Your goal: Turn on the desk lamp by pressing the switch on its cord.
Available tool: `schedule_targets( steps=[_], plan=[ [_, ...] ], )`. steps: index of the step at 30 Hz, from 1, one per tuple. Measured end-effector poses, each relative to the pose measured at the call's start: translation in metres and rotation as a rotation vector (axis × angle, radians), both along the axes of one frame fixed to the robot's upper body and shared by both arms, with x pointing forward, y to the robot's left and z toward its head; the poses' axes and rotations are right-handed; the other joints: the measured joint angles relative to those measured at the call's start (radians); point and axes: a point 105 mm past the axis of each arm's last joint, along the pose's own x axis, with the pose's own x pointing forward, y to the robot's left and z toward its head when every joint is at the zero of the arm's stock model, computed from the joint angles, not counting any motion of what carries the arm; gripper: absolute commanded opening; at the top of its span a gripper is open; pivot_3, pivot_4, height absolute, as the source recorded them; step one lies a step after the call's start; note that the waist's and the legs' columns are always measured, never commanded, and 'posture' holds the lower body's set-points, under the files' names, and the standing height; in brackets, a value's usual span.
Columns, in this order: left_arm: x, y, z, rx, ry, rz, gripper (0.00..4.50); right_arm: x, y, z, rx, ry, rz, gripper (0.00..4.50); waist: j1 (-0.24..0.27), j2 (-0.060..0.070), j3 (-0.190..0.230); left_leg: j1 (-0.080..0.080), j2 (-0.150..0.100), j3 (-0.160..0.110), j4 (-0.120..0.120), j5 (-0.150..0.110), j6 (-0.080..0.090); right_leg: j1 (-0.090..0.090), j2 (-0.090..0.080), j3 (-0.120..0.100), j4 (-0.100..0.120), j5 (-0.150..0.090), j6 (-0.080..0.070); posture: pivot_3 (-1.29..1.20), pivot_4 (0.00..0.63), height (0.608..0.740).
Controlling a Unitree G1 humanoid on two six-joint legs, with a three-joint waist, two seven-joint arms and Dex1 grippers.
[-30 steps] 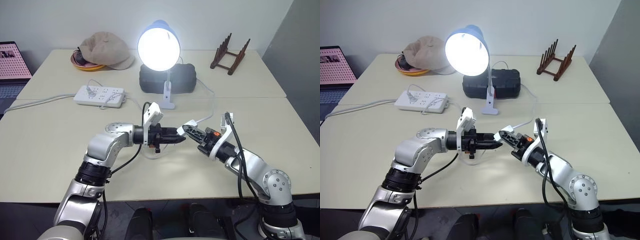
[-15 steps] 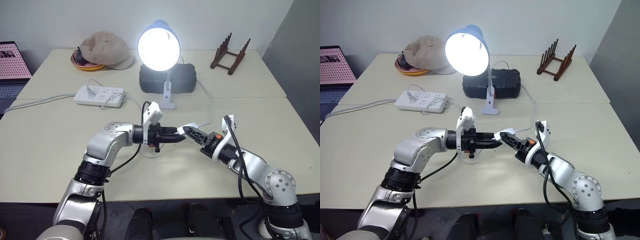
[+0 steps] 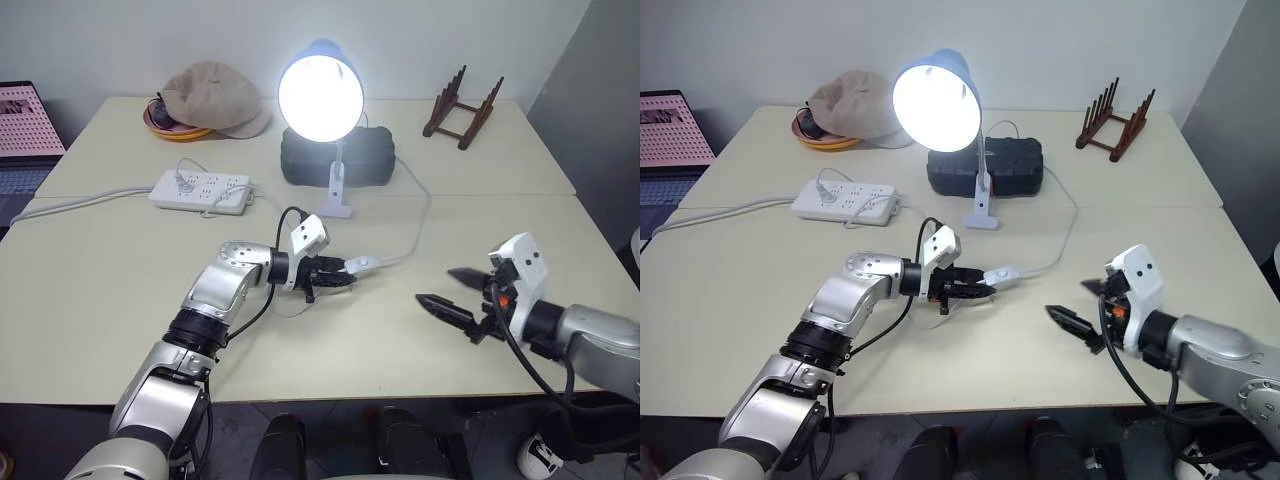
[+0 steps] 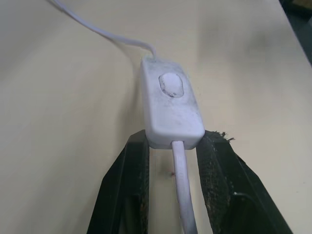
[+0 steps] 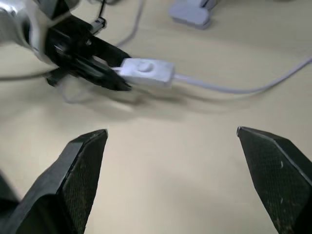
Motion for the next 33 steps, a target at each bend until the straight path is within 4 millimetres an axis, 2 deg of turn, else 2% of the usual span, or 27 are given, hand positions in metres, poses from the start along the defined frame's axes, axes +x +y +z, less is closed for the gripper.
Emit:
schedule_targets(
  steps=[1, 3, 5, 9, 12, 16, 18, 19, 24, 28, 30, 33],
  plan=[
    [0.003, 0.0, -0.004, 0.026, -0.012, -0.004, 1.09, 0.002, -0.003, 0.003, -0.075, -0.075, 0.032, 4.46, 0.0, 0.0, 0.0, -0.001, 0.0, 0.0, 0.0, 0.0, 0.0, 0.0, 0.0, 0.0, -0.001, 0.003, 0.005, 0.0, 0.15, 0.74],
    [0.006, 0.001, -0.007, 0.043, -0.019, -0.011, 1.09, 0.003, -0.003, 0.003, -0.107, -0.119, 0.07, 4.46, 0.0, 0.0, 0.0, -0.002, 0.0, 0.0, 0.0, 0.0, 0.0, 0.0, 0.0, 0.0, -0.002, 0.003, 0.006, 0.0, 0.15, 0.74],
    [0.007, 0.001, -0.009, 0.055, -0.028, -0.024, 1.77, 0.003, -0.004, 0.002, -0.117, -0.15, 0.105, 4.5, -0.001, 0.0, 0.0, -0.003, 0.0, 0.0, 0.0, 0.0, 0.0, 0.0, 0.0, -0.001, -0.004, 0.004, 0.006, 0.0, 0.15, 0.74],
    [0.005, 0.002, -0.008, 0.062, -0.029, -0.059, 2.43, 0.006, -0.008, -0.001, -0.128, -0.168, 0.13, 4.5, 0.0, 0.0, 0.0, -0.006, 0.0, 0.0, 0.0, 0.0, 0.0, 0.0, 0.0, -0.001, -0.008, 0.004, 0.008, 0.0, 0.15, 0.74],
    [0.004, 0.015, -0.006, 0.08, -0.008, -0.061, 2.99, 0.006, -0.01, -0.006, -0.123, -0.159, 0.155, 4.5, -0.001, 0.0, 0.0, -0.006, 0.0, 0.0, 0.0, 0.0, 0.0, 0.0, 0.0, -0.001, -0.008, 0.004, 0.008, 0.0, 0.15, 0.74],
    [0.005, 0.045, 0.012, 0.109, -0.016, -0.015, 3.8, 0.006, -0.013, -0.013, -0.119, -0.133, 0.182, 4.5, -0.002, 0.0, 0.0, -0.005, 0.001, 0.0, 0.0, 0.0, 0.0, 0.0, 0.0, -0.001, -0.007, 0.004, 0.008, 0.0, 0.15, 0.74],
    [0.002, 0.052, 0.016, 0.102, -0.009, -0.006, 4.33, 0.008, -0.013, -0.013, -0.113, -0.137, 0.189, 4.5, -0.001, 0.0, 0.0, -0.005, 0.0, 0.0, 0.001, 0.0, 0.0, 0.0, 0.0, -0.001, -0.007, 0.005, 0.008, 0.0, 0.15, 0.74],
    [0.0, 0.055, 0.018, 0.098, 0.0, -0.006, 4.43, 0.01, -0.014, -0.014, -0.117, -0.138, 0.193, 4.5, -0.001, 0.0, 0.0, -0.005, 0.0, 0.0, 0.002, 0.0, 0.0, 0.0, 0.0, -0.001, -0.007, 0.005, 0.008, 0.0, 0.15, 0.74],
    [-0.007, 0.069, 0.026, 0.11, 0.036, -0.002, 4.47, 0.013, -0.013, -0.012, -0.112, -0.139, 0.219, 4.5, -0.001, 0.0, 0.0, -0.005, 0.001, -0.001, 0.002, 0.0, 0.0, 0.0, 0.0, -0.001, -0.006, 0.005, 0.009, 0.0, 0.15, 0.74],
    [-0.014, 0.104, 0.053, 0.13, 0.026, 0.051, 4.47, 0.013, -0.017, -0.017, -0.132, -0.118, 0.232, 4.5, -0.003, 0.0, 0.0, -0.005, 0.001, 0.0, 0.001, 0.0, 0.0, 0.0, 0.0, -0.001, -0.007, 0.005, 0.008, 0.0, 0.15, 0.74],
    [-0.013, 0.115, 0.061, 0.141, 0.006, 0.093, 4.47, 0.012, -0.017, -0.018, -0.13, -0.11, 0.238, 4.5, -0.002, 0.0, 0.0, -0.005, 0.001, 0.0, 0.001, 0.0, 0.0, 0.0, 0.0, -0.001, -0.007, 0.005, 0.008, 0.0, 0.15, 0.74],
    [-0.014, 0.126, 0.06, 0.169, 0.0, 0.121, 4.47, 0.011, -0.017, -0.02, -0.133, -0.104, 0.246, 4.5, -0.001, 0.0, 0.0, -0.005, 0.001, 0.0, 0.002, 0.0, 0.0, 0.0, 0.0, -0.001, -0.006, 0.005, 0.009, 0.0, 0.15, 0.74]
  ],
)
